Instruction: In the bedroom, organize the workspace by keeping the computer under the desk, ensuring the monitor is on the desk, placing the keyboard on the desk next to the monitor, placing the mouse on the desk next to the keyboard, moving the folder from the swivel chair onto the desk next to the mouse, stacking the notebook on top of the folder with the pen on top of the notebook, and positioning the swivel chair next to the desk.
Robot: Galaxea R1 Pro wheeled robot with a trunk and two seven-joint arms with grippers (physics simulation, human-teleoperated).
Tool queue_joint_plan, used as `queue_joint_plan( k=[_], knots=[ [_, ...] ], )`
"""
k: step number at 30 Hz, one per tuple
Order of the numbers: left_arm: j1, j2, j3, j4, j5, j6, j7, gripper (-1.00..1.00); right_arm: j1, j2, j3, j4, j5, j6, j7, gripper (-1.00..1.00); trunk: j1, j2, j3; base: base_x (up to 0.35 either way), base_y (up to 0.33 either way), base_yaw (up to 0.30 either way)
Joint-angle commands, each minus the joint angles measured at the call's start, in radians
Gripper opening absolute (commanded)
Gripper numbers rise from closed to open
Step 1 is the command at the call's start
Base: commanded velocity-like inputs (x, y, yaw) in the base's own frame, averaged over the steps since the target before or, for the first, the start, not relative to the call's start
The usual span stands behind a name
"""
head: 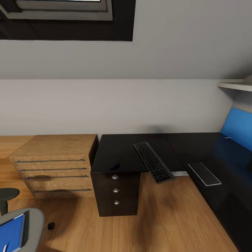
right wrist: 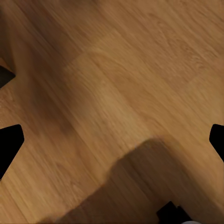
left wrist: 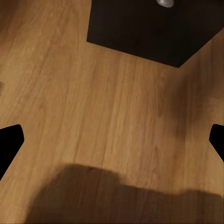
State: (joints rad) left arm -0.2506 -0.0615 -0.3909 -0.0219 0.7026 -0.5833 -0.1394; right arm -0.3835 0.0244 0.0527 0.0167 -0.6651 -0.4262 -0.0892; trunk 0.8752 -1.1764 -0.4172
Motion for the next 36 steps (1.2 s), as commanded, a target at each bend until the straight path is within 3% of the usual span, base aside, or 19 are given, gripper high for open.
queue_joint_plan(
  k=[1, 11, 21, 24, 27, 29, 32, 34, 36],
  knots=[
    [-0.001, 0.000, -0.003, 0.002, 0.011, -0.003, -0.008, 1.00, -0.001, 0.000, 0.006, 0.002, 0.000, -0.003, -0.004, 1.00, 0.000, -0.001, -0.001, 0.160, -0.018, 0.000],
    [-0.001, 0.002, -0.003, 0.002, 0.011, -0.001, -0.007, 1.00, 0.000, -0.005, 0.004, 0.002, -0.002, -0.002, -0.008, 1.00, 0.000, -0.001, -0.001, 0.075, -0.027, 0.000],
    [-0.001, 0.004, -0.003, 0.002, 0.011, -0.001, -0.006, 1.00, -0.001, -0.051, 0.008, -0.001, -0.002, -0.082, -0.006, 1.00, 0.000, -0.001, -0.001, 0.000, 0.000, 0.000],
    [-0.001, 0.004, -0.003, 0.002, 0.011, 0.000, -0.006, 1.00, -0.001, -0.057, 0.021, -0.008, 0.033, -0.103, 0.003, 1.00, 0.000, -0.001, -0.001, 0.000, 0.000, 0.000],
    [-0.001, 0.004, -0.003, 0.002, 0.011, 0.000, -0.006, 1.00, -0.001, -0.079, 0.062, -0.083, 0.156, -0.105, 0.005, 1.00, 0.000, -0.001, -0.001, 0.000, 0.000, 0.000],
    [-0.001, 0.004, -0.003, 0.002, 0.011, 0.000, -0.006, 1.00, -0.001, -0.085, 0.068, -0.113, 0.193, -0.099, 0.004, 1.00, 0.000, -0.001, -0.001, 0.000, 0.000, 0.000],
    [-0.001, 0.004, -0.003, 0.002, 0.011, 0.000, -0.006, 1.00, -0.001, -0.090, 0.071, -0.166, 0.222, -0.084, 0.004, 1.00, 0.000, -0.001, -0.001, 0.000, 0.000, 0.000],
    [-0.001, 0.005, -0.003, 0.002, 0.011, 0.000, -0.006, 1.00, -0.002, -0.101, 0.073, -0.244, 0.240, -0.042, 0.003, 1.00, 0.000, -0.001, -0.001, 0.000, 0.000, 0.000],
    [-0.001, 0.004, -0.003, 0.002, 0.011, -0.001, -0.006, 1.00, -0.002, -0.129, 0.073, -0.335, 0.253, 0.040, 0.002, 1.00, 0.000, -0.001, -0.001, 0.000, 0.000, 0.000]
  ],
)
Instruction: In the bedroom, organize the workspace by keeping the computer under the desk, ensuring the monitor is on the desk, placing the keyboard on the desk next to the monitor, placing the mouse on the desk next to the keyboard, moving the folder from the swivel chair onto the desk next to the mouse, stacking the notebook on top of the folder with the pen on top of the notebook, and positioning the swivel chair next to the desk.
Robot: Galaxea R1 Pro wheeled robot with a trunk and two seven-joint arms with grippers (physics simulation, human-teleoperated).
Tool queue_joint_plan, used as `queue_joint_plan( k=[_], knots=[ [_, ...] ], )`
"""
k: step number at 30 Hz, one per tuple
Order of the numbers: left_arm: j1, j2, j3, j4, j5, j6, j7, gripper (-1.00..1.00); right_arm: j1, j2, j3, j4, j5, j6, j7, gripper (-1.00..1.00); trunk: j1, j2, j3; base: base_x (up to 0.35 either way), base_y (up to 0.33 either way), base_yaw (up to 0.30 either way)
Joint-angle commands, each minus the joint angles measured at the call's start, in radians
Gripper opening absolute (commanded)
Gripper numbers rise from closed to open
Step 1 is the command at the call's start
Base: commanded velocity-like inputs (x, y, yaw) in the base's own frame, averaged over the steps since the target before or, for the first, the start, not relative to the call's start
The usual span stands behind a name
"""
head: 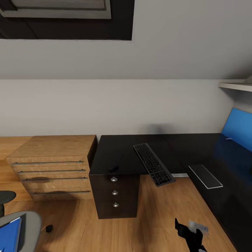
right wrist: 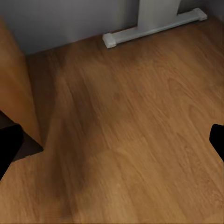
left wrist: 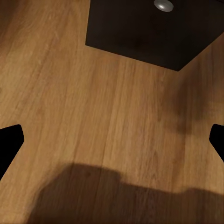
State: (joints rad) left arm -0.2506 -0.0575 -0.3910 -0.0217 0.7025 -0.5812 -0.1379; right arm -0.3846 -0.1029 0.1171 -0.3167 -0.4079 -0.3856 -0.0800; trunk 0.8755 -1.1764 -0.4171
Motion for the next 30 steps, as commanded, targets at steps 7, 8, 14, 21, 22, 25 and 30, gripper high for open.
queue_joint_plan(
  k=[7, 8, 14, 21, 22, 25, 30],
  knots=[
    [-0.001, -0.001, -0.004, 0.001, 0.011, -0.003, -0.009, 1.00, -0.002, -0.105, 0.004, -0.279, 0.000, 0.196, -0.022, 1.00, 0.000, -0.001, -0.001, 0.000, 0.000, 0.000],
    [-0.001, -0.001, -0.004, 0.001, 0.010, -0.003, -0.009, 1.00, -0.002, -0.111, 0.004, -0.302, -0.001, 0.212, -0.027, 1.00, 0.000, -0.001, -0.001, 0.000, 0.000, 0.000],
    [-0.001, -0.003, -0.005, 0.001, 0.009, -0.003, -0.011, 1.00, -0.003, -0.134, -0.064, -0.486, -0.005, 0.394, -0.093, 1.00, 0.000, -0.001, -0.001, 0.000, 0.000, 0.000],
    [-0.001, -0.002, -0.005, 0.001, 0.009, -0.003, -0.011, 1.00, -0.003, -0.143, -0.134, -0.588, 0.001, 0.448, -0.115, 1.00, 0.000, -0.001, -0.001, 0.003, 0.000, 0.000],
    [-0.001, -0.002, -0.005, 0.001, 0.009, -0.003, -0.011, 1.00, -0.003, -0.147, -0.135, -0.593, 0.001, 0.449, -0.115, 1.00, 0.000, -0.001, -0.001, 0.045, 0.000, 0.000],
    [-0.001, -0.004, -0.006, 0.000, 0.008, -0.003, -0.012, 1.00, -0.004, -0.175, -0.140, -0.606, -0.001, 0.452, -0.112, 1.00, 0.000, -0.001, -0.001, 0.172, 0.000, 0.000],
    [-0.001, -0.005, -0.006, 0.000, 0.006, -0.003, -0.012, 1.00, -0.003, -0.190, -0.142, -0.611, -0.003, 0.448, -0.105, 1.00, 0.000, -0.001, -0.001, 0.177, 0.000, 0.000]
  ],
)
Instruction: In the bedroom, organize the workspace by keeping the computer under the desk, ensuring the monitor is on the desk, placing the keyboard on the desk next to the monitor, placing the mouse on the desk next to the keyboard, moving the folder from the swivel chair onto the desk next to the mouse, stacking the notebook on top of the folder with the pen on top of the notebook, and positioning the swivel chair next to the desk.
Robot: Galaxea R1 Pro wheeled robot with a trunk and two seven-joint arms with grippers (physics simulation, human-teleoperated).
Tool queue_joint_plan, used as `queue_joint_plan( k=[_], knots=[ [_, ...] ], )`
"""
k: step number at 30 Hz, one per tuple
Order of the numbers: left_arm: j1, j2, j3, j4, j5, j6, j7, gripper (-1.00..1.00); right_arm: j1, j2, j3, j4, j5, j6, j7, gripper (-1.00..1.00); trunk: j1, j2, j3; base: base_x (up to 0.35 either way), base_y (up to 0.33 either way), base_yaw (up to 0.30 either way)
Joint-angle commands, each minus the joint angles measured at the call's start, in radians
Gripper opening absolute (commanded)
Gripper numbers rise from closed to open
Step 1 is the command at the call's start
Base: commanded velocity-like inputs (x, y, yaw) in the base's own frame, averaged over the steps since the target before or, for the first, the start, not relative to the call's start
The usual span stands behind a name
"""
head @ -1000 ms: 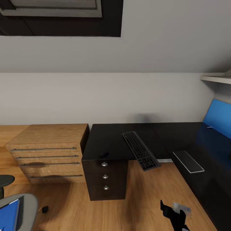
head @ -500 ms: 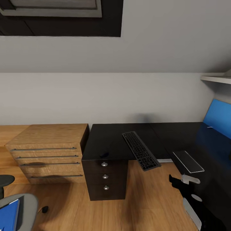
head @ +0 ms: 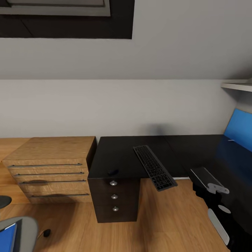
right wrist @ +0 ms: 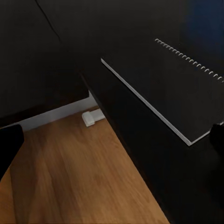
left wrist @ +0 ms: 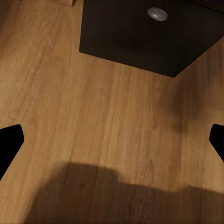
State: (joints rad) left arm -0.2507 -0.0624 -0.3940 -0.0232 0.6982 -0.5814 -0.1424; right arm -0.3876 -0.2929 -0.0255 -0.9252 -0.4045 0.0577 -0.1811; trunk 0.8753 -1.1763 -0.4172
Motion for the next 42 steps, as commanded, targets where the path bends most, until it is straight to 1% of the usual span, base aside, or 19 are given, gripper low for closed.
queue_joint_plan(
  k=[1, 6, 11, 13, 15, 19, 26, 31, 37, 42],
  knots=[
    [-0.001, 0.000, -0.003, 0.002, 0.011, -0.003, -0.008, 1.00, 0.000, -0.002, 0.001, -0.002, -0.006, 0.004, -0.004, 1.00, 0.000, -0.001, -0.001, 0.054, 0.000, 0.000],
    [-0.001, 0.000, -0.003, 0.002, 0.011, -0.002, -0.008, 1.00, 0.000, -0.006, 0.000, -0.003, -0.003, 0.001, -0.003, 1.00, 0.000, -0.001, -0.001, 0.053, 0.000, 0.000],
    [-0.001, 0.000, -0.003, 0.002, 0.011, -0.002, -0.008, 1.00, 0.000, -0.008, 0.000, -0.004, -0.001, 0.001, -0.003, 1.00, 0.000, -0.001, -0.001, 0.225, 0.000, 0.000],
    [-0.001, 0.001, -0.003, 0.002, 0.011, -0.002, -0.008, 1.00, 0.000, -0.014, -0.001, -0.003, -0.001, 0.001, -0.003, 1.00, 0.000, -0.001, -0.001, 0.260, 0.000, 0.000],
    [-0.001, 0.001, -0.002, 0.002, 0.011, -0.001, -0.008, 1.00, 0.000, -0.027, -0.001, -0.002, -0.001, 0.001, -0.003, 1.00, 0.000, -0.001, -0.001, 0.122, 0.000, 0.000],
    [-0.001, 0.002, -0.002, 0.002, 0.012, -0.001, -0.008, 1.00, 0.000, -0.033, -0.002, -0.001, 0.000, 0.001, -0.005, 1.00, 0.000, -0.001, -0.001, 0.044, -0.004, 0.000],
    [-0.001, 0.002, -0.002, 0.002, 0.012, -0.002, -0.008, 1.00, 0.000, -0.036, -0.007, 0.004, 0.000, 0.002, -0.009, 1.00, 0.000, -0.001, -0.001, 0.158, -0.098, 0.000],
    [-0.001, 0.003, -0.002, 0.002, 0.012, -0.002, -0.008, 1.00, 0.000, -0.037, -0.010, 0.013, 0.000, 0.001, -0.010, 1.00, 0.000, -0.001, -0.001, 0.033, -0.022, 0.000],
    [-0.001, 0.003, -0.002, 0.002, 0.012, -0.003, -0.008, 1.00, 0.000, -0.051, -0.042, 0.023, 0.000, 0.004, -0.012, 1.00, 0.000, -0.001, -0.001, 0.130, -0.106, 0.000],
    [-0.001, 0.003, -0.002, 0.002, 0.012, -0.003, -0.008, 1.00, 0.000, -0.054, -0.050, 0.028, 0.000, 0.007, -0.013, 1.00, 0.000, -0.001, -0.001, 0.038, -0.031, 0.000]
  ],
)
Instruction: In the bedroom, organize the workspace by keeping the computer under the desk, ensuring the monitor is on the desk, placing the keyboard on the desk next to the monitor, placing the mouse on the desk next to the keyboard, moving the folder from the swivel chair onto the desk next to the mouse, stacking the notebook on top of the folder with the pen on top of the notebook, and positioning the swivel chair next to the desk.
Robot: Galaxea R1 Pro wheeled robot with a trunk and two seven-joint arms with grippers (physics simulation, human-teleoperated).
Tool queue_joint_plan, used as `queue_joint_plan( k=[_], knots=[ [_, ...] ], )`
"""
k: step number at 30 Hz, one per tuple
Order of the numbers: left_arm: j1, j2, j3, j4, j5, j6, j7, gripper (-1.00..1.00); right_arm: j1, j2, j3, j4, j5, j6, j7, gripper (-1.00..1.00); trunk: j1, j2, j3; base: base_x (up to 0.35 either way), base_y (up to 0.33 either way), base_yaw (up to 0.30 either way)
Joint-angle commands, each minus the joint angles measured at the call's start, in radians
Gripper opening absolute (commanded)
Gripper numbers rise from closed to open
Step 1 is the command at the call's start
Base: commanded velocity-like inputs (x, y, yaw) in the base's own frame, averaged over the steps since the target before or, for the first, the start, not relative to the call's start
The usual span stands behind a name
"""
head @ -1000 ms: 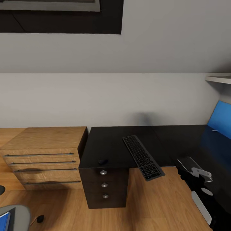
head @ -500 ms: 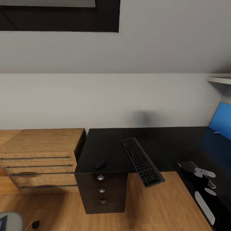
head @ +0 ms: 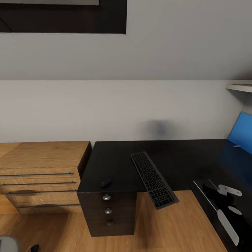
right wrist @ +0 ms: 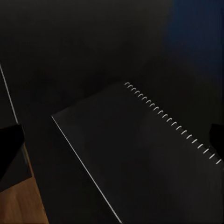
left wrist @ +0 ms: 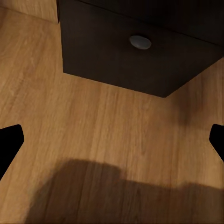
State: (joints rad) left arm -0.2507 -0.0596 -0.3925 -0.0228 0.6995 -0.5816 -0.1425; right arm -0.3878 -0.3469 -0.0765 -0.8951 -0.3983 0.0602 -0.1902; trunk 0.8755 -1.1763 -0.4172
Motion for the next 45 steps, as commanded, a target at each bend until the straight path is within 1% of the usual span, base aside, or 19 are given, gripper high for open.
queue_joint_plan(
  k=[1, 7, 11, 24, 29, 39, 45],
  knots=[
    [-0.001, 0.000, -0.003, 0.002, 0.011, -0.003, -0.008, 1.00, 0.000, -0.001, 0.000, 0.001, -0.006, 0.005, -0.004, 1.00, 0.000, -0.001, -0.001, 0.010, -0.008, 0.000],
    [-0.001, 0.000, -0.003, 0.002, 0.011, -0.003, -0.008, 1.00, -0.001, -0.002, -0.004, 0.030, -0.007, 0.007, -0.005, 1.00, 0.000, -0.001, -0.001, 0.024, -0.003, 0.000],
    [-0.001, 0.000, -0.003, 0.002, 0.011, -0.003, -0.008, 1.00, -0.004, -0.004, -0.006, 0.060, -0.007, 0.006, -0.005, 1.00, 0.000, -0.001, -0.001, 0.201, -0.001, 0.000],
    [-0.001, 0.001, -0.003, 0.002, 0.011, -0.003, -0.008, 1.00, -0.018, -0.025, -0.008, 0.104, -0.008, 0.007, -0.005, 1.00, 0.000, -0.001, -0.001, 0.074, 0.000, 0.000],
    [-0.001, 0.001, -0.003, 0.002, 0.011, -0.003, -0.008, 1.00, -0.061, -0.033, -0.008, 0.186, -0.010, 0.007, -0.005, 1.00, 0.000, -0.001, -0.001, 0.073, -0.015, 0.000],
    [-0.001, 0.001, -0.003, 0.002, 0.012, -0.003, -0.006, 1.00, -0.074, -0.036, -0.008, 0.215, -0.010, 0.009, -0.005, 1.00, 0.000, -0.001, -0.001, 0.006, -0.001, 0.000],
    [-0.001, 0.001, -0.003, 0.002, 0.012, -0.003, -0.006, 1.00, -0.076, -0.060, -0.014, 0.248, -0.024, 0.025, -0.001, 1.00, 0.000, -0.001, -0.001, 0.000, 0.000, 0.000]
  ],
)
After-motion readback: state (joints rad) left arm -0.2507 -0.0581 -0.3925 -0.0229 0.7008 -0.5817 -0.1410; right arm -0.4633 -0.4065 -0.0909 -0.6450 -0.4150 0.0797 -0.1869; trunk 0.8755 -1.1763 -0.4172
